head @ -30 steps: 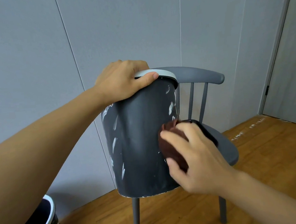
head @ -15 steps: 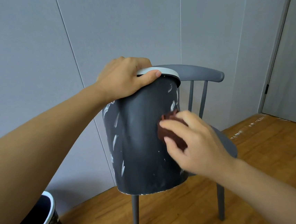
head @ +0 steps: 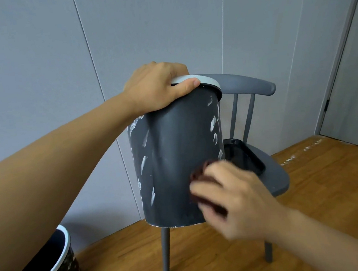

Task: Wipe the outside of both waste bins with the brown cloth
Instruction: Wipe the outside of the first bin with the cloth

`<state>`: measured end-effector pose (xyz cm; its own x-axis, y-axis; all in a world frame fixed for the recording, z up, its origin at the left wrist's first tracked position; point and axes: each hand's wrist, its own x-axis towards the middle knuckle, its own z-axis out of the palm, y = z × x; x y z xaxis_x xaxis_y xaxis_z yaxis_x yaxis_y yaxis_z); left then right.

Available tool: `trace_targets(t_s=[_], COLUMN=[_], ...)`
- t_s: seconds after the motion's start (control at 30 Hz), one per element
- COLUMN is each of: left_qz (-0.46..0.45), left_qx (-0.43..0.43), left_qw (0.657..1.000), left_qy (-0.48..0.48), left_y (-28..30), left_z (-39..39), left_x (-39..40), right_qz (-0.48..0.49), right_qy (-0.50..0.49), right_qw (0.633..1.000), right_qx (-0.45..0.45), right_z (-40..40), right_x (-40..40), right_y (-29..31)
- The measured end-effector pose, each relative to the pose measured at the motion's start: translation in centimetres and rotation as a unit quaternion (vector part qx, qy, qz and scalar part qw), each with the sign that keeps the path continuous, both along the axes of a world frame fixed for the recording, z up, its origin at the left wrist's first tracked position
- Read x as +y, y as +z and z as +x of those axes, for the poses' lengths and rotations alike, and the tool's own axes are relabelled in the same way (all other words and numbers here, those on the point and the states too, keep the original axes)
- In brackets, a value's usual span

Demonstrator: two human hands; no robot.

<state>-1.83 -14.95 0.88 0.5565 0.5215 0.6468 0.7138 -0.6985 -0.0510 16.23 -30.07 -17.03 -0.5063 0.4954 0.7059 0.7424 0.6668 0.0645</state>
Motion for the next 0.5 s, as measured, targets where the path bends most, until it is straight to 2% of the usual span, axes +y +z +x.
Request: trace_targets(t_s=[0.07, 0.1, 0.23, 0.3, 0.33, 0.4, 0.47, 0.5], left_qz=[0.003, 0.008, 0.013, 0.002, -0.002, -0.008, -0.007, -0.005], left_qx=[0.003, 0.008, 0.009, 0.002, 0.0, -0.002, -0.001, 0.001], left_qw=[1.0, 1.0, 1.0, 1.0, 1.0, 1.0, 1.0, 1.0], left_qy=[-0.007, -0.008, -0.004, 0.002, 0.004, 0.007, 0.005, 0.005], left_y=[0.0, -0.1, -0.1, 0.0, 0.0, 0.1, 0.0, 0.0], left_z=[0.1, 0.2, 0.2, 0.0, -0.2, -0.4, -0.4, -0.4], left_x=[-0.2, -0.3, -0.4, -0.2, -0.1, -0.1, -0.1, -0.2], right_qz=[-0.041, -0.046, 0.009, 0.025, 0.017, -0.03, -0.092, -0.106], right_qy=[0.026, 0.022, -0.061, -0.096, -0.088, -0.034, 0.012, 0.02], right_qw=[0.994, 0.993, 0.994, 0.989, 0.992, 0.999, 0.985, 0.98], right_qx=[-0.096, -0.103, 0.088, 0.108, 0.083, -0.027, -0.147, -0.168], right_z=[-0.2, -0.2, -0.8, -1.1, -1.1, -1.3, -1.5, -1.5], right_x=[-1.5, -1.6, 0.7, 1.3, 1.1, -0.3, -2.1, -2.6], right_y=[-0.9, -0.7, 2.2, 2.9, 2.6, 1.4, 0.3, 0.0])
